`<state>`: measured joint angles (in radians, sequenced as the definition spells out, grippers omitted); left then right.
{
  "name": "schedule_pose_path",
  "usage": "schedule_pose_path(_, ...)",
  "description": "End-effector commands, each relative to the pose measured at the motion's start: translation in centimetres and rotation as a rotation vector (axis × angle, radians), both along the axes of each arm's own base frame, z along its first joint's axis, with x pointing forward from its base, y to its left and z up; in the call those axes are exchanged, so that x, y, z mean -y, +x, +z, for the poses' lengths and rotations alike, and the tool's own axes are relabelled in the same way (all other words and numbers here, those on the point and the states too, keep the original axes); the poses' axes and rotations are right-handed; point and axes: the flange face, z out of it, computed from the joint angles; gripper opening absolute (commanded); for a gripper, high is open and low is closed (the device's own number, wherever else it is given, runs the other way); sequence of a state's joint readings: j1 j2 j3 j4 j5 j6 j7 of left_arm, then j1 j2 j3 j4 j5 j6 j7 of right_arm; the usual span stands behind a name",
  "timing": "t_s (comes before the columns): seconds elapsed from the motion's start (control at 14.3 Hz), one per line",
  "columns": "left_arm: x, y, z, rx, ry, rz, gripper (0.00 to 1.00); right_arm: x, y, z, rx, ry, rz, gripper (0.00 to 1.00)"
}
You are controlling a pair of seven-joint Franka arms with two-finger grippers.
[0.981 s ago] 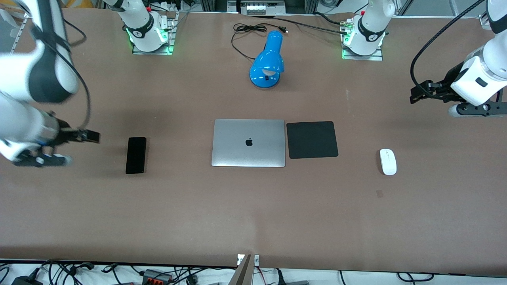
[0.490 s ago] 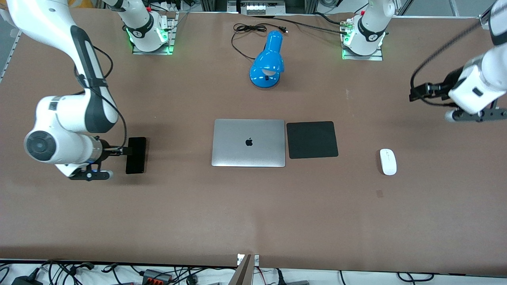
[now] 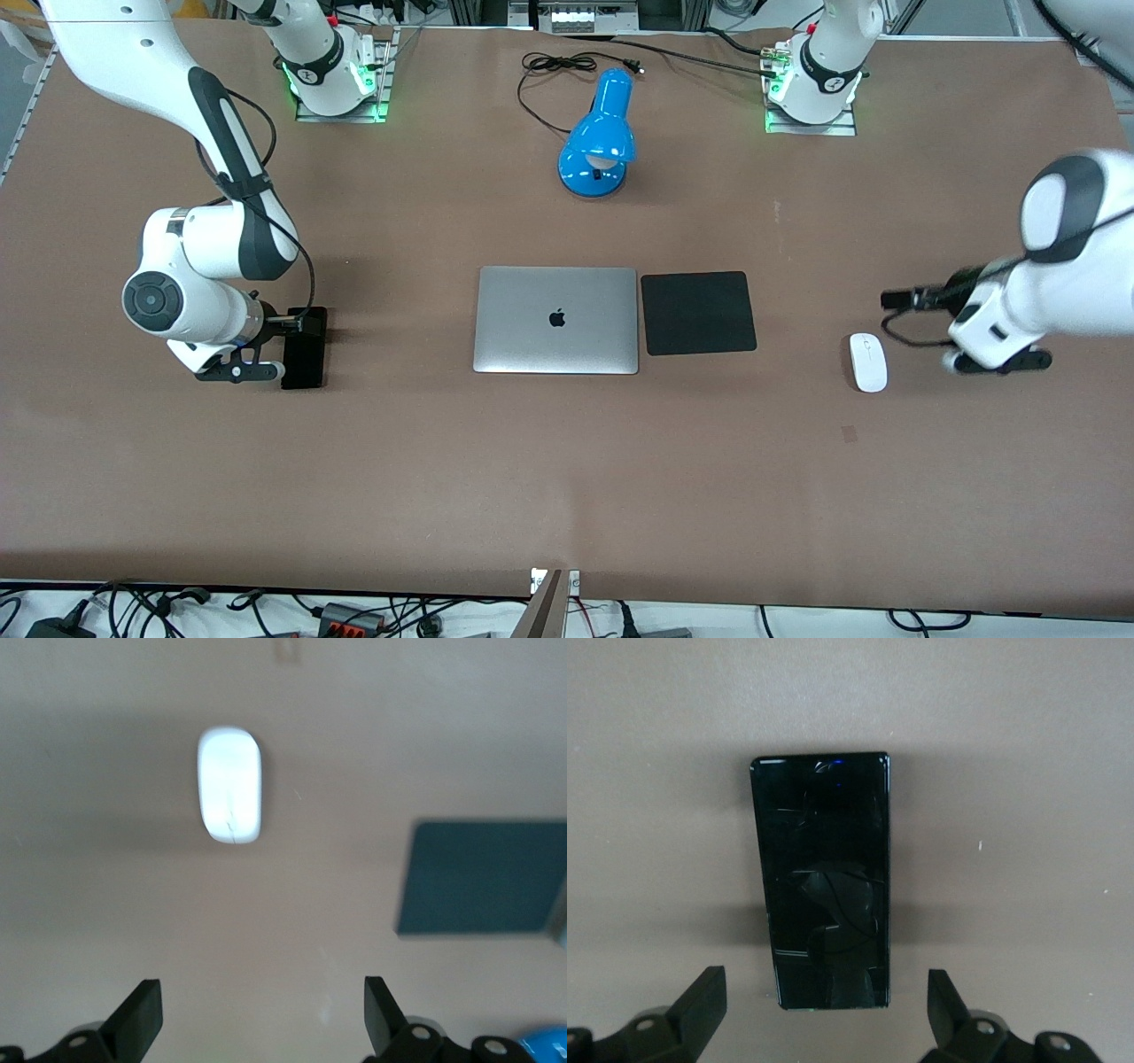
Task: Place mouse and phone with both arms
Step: 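Grasp the black phone with the right gripper while the left gripper grasps the mouse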
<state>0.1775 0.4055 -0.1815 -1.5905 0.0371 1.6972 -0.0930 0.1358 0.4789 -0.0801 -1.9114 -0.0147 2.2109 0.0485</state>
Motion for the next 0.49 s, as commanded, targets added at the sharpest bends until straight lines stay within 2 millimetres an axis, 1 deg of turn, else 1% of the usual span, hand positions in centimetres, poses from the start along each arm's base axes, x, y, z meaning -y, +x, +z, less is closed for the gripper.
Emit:
schedule_pose_path(0.0,-0.6,2.0,-2.9,0.087,0.058,-0.054,1.00,0.3,-1.7,-0.6,0.035,0.005,-0.012,1.00)
schedule_pose_path(0.07,-0.6,2.0,-4.7,0.098,0.054,-0.055,1.00,0.3,-2.0,-1.2,0.037,0.006,-0.014,1.00)
schedule_pose_path(0.14,-0.9,2.1,-7.3,0.111,0.046,-0.050,1.00,0.5,-2.0,-1.6,0.040,0.007,-0.022,1.00)
schedule_pose_path(0.28,-0.8,2.7,-11.3,0.138,0.029,-0.050,1.00,0.6,-2.0,-2.7,0.038,0.005,-0.030,1.00)
schedule_pose_path(0.42,-0.8,3.1,-14.2,0.157,0.019,-0.048,1.00,0.7,-2.1,-3.5,0.033,0.004,-0.032,1.00)
